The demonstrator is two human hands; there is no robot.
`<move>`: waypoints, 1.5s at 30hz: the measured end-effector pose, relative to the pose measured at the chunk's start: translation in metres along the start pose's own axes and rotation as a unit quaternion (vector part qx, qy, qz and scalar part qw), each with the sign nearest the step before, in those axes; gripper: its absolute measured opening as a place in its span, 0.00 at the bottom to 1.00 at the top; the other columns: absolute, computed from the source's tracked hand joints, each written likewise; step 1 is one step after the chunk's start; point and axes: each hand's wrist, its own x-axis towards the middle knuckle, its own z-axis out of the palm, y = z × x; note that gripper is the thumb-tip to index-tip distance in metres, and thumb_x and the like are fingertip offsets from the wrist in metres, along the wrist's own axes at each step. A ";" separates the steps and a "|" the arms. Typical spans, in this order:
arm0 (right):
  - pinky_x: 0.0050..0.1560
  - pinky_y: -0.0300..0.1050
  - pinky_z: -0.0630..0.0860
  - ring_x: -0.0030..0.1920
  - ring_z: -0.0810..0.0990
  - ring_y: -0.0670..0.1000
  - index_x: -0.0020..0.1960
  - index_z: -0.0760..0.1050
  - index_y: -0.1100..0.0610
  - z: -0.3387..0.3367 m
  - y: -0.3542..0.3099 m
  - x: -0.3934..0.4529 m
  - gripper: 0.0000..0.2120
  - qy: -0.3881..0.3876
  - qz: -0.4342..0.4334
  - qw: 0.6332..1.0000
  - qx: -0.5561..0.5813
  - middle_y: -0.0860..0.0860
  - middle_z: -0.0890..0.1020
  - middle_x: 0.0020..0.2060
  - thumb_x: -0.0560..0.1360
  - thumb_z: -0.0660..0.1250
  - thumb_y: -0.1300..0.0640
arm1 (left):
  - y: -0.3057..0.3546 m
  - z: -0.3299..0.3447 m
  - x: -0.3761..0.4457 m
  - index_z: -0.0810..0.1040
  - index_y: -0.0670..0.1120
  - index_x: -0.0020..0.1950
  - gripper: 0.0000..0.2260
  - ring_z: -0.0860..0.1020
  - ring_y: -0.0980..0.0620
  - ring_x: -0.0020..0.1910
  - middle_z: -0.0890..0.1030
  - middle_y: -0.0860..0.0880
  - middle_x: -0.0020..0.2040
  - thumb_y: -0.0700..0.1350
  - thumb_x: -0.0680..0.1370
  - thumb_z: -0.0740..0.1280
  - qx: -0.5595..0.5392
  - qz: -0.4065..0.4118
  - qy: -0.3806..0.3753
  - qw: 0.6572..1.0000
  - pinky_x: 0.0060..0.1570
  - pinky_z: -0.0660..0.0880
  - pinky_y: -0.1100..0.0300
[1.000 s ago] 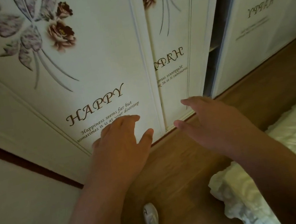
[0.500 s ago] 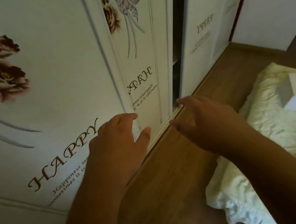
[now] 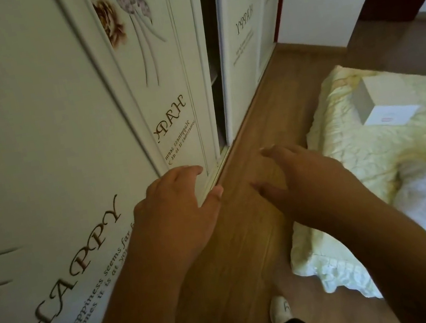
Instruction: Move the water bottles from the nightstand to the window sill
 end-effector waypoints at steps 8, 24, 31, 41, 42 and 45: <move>0.65 0.59 0.72 0.67 0.75 0.54 0.73 0.65 0.43 0.006 0.006 0.036 0.36 0.000 0.013 1.000 0.015 0.46 0.73 0.71 0.71 0.55 0.26 | -0.002 0.006 0.039 0.67 0.58 0.75 0.25 0.66 0.52 0.73 0.68 0.56 0.75 0.64 0.80 0.59 0.023 0.002 -0.016 1.000 0.68 0.68 0.47; 0.67 0.62 0.72 0.68 0.74 0.54 0.75 0.62 0.42 -0.044 0.063 0.175 0.34 0.038 0.011 0.996 0.075 0.46 0.72 0.72 0.73 0.58 0.28 | 0.077 0.000 0.178 0.66 0.59 0.75 0.25 0.68 0.53 0.72 0.69 0.57 0.75 0.65 0.80 0.58 0.076 0.040 0.014 0.996 0.68 0.69 0.46; 0.64 0.58 0.73 0.65 0.76 0.53 0.72 0.65 0.42 -0.057 0.102 0.191 0.33 0.056 0.058 0.995 0.060 0.45 0.75 0.69 0.72 0.58 0.27 | 0.116 0.020 0.228 0.65 0.59 0.76 0.27 0.67 0.51 0.73 0.68 0.55 0.75 0.66 0.79 0.58 0.075 0.082 -0.027 0.993 0.68 0.67 0.48; 0.67 0.53 0.70 0.69 0.73 0.52 0.76 0.62 0.44 -0.078 0.127 0.219 0.33 0.042 0.172 0.984 0.023 0.45 0.70 0.73 0.75 0.59 0.31 | 0.148 0.051 0.311 0.65 0.57 0.78 0.28 0.66 0.51 0.74 0.68 0.54 0.76 0.65 0.80 0.59 0.049 0.175 -0.085 0.980 0.72 0.65 0.47; 0.67 0.53 0.69 0.69 0.72 0.52 0.76 0.62 0.44 -0.081 0.126 0.224 0.33 0.042 0.183 0.982 0.016 0.45 0.70 0.73 0.76 0.59 0.31 | 0.149 0.052 0.321 0.65 0.57 0.78 0.28 0.66 0.51 0.74 0.68 0.54 0.76 0.66 0.80 0.59 0.048 0.188 -0.087 0.977 0.72 0.66 0.46; 0.68 0.53 0.68 0.71 0.70 0.51 0.77 0.60 0.44 -0.091 0.119 0.243 0.33 0.063 0.210 0.976 0.009 0.45 0.68 0.75 0.76 0.59 0.32 | 0.153 0.048 0.356 0.66 0.57 0.76 0.27 0.69 0.51 0.72 0.70 0.54 0.75 0.66 0.79 0.60 0.038 0.224 -0.087 0.970 0.70 0.68 0.45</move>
